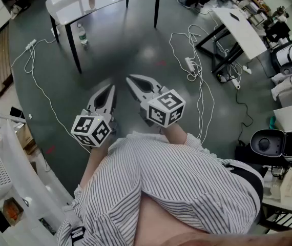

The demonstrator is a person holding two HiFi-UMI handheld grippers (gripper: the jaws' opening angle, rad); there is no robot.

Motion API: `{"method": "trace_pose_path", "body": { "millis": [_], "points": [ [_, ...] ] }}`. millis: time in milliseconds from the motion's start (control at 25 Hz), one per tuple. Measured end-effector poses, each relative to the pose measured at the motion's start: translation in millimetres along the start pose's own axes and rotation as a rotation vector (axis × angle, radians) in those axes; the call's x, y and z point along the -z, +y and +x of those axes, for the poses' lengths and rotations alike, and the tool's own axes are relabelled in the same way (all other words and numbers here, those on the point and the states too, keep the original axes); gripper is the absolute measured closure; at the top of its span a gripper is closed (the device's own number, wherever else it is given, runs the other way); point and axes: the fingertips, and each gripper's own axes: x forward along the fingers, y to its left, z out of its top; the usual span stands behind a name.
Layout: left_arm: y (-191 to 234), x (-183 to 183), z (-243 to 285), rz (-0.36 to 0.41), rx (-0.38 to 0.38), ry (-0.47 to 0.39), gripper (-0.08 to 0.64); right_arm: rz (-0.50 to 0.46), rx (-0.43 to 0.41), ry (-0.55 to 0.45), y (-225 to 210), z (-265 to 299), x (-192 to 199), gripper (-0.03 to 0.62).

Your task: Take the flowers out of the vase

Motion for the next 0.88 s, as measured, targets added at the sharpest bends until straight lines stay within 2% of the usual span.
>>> {"method": "trace_pose_path", "body": {
  "millis": [440, 640, 880],
  "points": [
    [9, -1, 0, 0.012, -0.016, 0.005, 0.549, 0.001, -0.034, -0.015, 8, 6, 0, 0.577],
    [13, -2, 4, 0.013, -0.022, 0.017, 0.549, 0.095, 0.000, -0.039, -4, 9, 0, 0.577],
    [14, 6, 16, -0.011, 0.019, 0.048, 0.549, 0.104, 0.002, -0.024, -14, 14, 5, 0.577]
  ]
}}
